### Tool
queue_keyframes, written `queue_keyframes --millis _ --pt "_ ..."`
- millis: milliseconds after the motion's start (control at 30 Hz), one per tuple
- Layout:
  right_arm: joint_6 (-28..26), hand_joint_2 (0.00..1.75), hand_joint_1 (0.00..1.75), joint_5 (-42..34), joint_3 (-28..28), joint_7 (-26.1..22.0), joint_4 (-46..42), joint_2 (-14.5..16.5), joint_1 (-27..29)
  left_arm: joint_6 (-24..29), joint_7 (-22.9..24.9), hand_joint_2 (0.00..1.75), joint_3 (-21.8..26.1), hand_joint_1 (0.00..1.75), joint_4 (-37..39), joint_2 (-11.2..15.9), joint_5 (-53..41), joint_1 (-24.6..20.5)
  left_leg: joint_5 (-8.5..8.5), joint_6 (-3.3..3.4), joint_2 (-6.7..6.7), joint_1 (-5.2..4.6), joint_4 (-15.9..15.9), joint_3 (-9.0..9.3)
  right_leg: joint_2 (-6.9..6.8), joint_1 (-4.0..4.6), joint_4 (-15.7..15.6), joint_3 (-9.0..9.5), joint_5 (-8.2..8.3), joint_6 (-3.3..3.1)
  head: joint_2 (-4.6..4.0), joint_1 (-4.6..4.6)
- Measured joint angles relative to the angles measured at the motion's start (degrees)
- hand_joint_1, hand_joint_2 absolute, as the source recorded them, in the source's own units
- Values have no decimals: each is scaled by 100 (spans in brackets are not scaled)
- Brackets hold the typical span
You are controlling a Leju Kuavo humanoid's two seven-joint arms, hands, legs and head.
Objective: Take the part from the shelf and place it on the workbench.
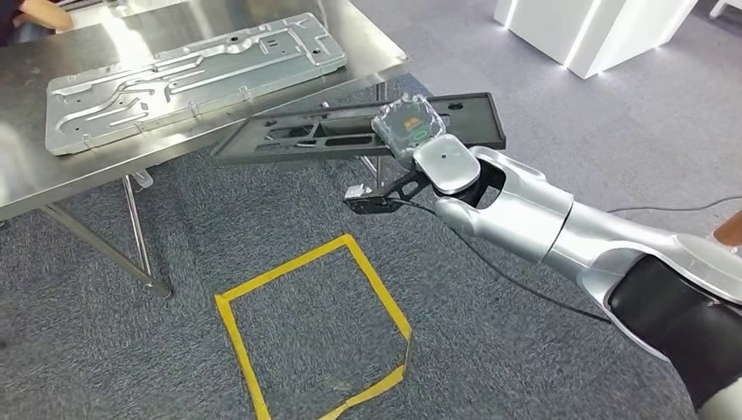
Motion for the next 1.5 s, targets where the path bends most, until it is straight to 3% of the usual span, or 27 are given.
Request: queue_keyframes --millis 67,133,167,200,233,300,367,467,533,600,633,667,733,800,833,933,1000,1100,1167,1200,1267,1300,1367,1500 --pt "-3 175 175 7 -1 2 0 1 6 -11 7 175 0 0 0 -3 16 -1 -307 -64 8 29 686 -334 -2 0 -6 15 -9 -28 0 -16" --pt "-9 175 175 7 0 -8 0 1 39 -15 21 175 -1 0 0 -3 16 -5 -415 -99 10 53 1178 -614 -1 6 -6 24 -20 -36 -1 -15" --pt "-14 175 175 6 1 -18 0 2 59 -12 38 175 -1 0 0 -3 9 -4 -313 -102 11 58 1129 -615 -1 7 -6 33 -27 -34 -1 -16" --pt "-17 175 175 5 0 -28 0 2 75 -5 57 175 -2 0 0 -2 -2 -4 -122 -95 11 62 862 -505 1 7 -5 48 -36 -28 -1 -16" --pt "-22 175 175 5 -3 -36 0 3 83 2 79 175 -2 0 0 1 -14 -3 92 -77 12 63 457 -323 2 5 -6 65 -47 -18 -1 -15" --pt "-35 175 175 5 -11 -40 1 3 81 11 105 175 -2 0 0 7 -29 -5 324 -26 9 35 -209 2 5 15 -8 78 -64 24 -1 -13" --pt "-45 175 175 5 -17 -42 1 3 84 13 113 175 -2 0 0 10 -31 -9 315 22 2 -6 -378 92 5 16 -25 78 -64 86 -1 -11" --pt "-48 175 175 5 -21 -46 1 5 91 14 116 175 -2 0 0 10 -32 -10 356 127 10 9 -477 156 5 11 35 66 -130 171 -1 -3" --pt "-49 175 175 5 -27 -45 2 5 84 14 116 175 -2 0 0 9 -32 -10 377 197 23 29 -536 204 7 17 528 -168 -394 185 -1 13" --pt "-50 175 175 5 -30 -46 3 6 104 16 116 175 -2 0 0 10 -31 -16 363 233 29 23 -533 207 10 22 1279 -557 -691 194 -1 24" --pt "-51 175 175 5 -30 -48 5 6 126 20 113 175 -2 0 0 11 -31 -18 352 240 26 20 -527 209 9 18 1507 -691 -728 202 -1 24" --pt "-51 175 175 5 -30 -50 8 5 145 25 106 175 -2 0 0 12 -30 -19 339 242 21 20 -516 212 7 12 1535 -731 -662 207 -1 25" --pt "-55 175 175 7 -33 -53 14 3 155 31 80 175 -2 0 0 11 -28 -17 291 218 3 25 -460 217 1 0 952 -491 -276 205 -1 26" --pt "-66 175 175 9 -40 -57 14 5 143 31 52 175 -2 0 0 10 -27 -13 222 163 -11 11 -369 190 0 5 286 -174 -33 179 0 22" --pt "-70 175 175 11 -44 -60 14 6 142 30 43 175 -2 0 0 10 -28 -14 199 136 -15 1 -338 173 3 15 134 -100 -11 158 0 20" --pt "-75 175 175 20 -49 -62 15 4 153 29 34 175 -2 0 0 13 -31 -15 172 69 -14 -1 -326 154 12 29 78 -76 -32 70 -1 20" --pt "-75 175 175 27 -55 -60 15 1 149 29 37 175 -2 0 0 15 -32 -9 47 9 -2 13 -147 83 11 8 45 -38 -31 10 -1 9" --pt "-75 175 175 38 -63 -60 15 1 149 31 44 175 -3 0 0 13 -32 -13 -342 -58 11 37 819 -402 11 7 30 22 -62 -45 -1 -3" --pt "-72 175 175 40 -63 -61 15 1 170 31 56 175 -4 0 0 13 -32 -14 -346 -63 11 42 1194 -658 13 18 31 62 -93 -58 0 -3" --pt "-70 175 175 40 -63 -61 15 1 179 32 63 175 -4 0 0 13 -32 -12 -198 -50 11 41 1080 -643 16 22 31 87 -111 -54 0 -3" --pt "-68 175 175 40 -66 -56 14 1 184 42 77 175 -4 0 0 16 -33 -7 229 6 10 30 371 -360 20 26 28 147 -151 -40 -1 -1" --pt "-69 175 175 40 -69 -52 13 1 180 50 83 175 -4 0 0 20 -35 -6 365 37 11 10 15 -195 23 33 25 165 -169 -24 -1 -1" --pt "-69 175 175 40 -76 -45 13 1 180 71 103 175 -5 0 0 25 -47 -16 420 82 9 -33 -339 -23 24 32 7 174 -185 26 -1 1" --pt "-74 175 175 49 -98 -41 5 2 206 133 128 175 -7 0 0 19 -72 -24 426 173 16 -11 -518 121 17 36 112 139 -287 140 0 17"
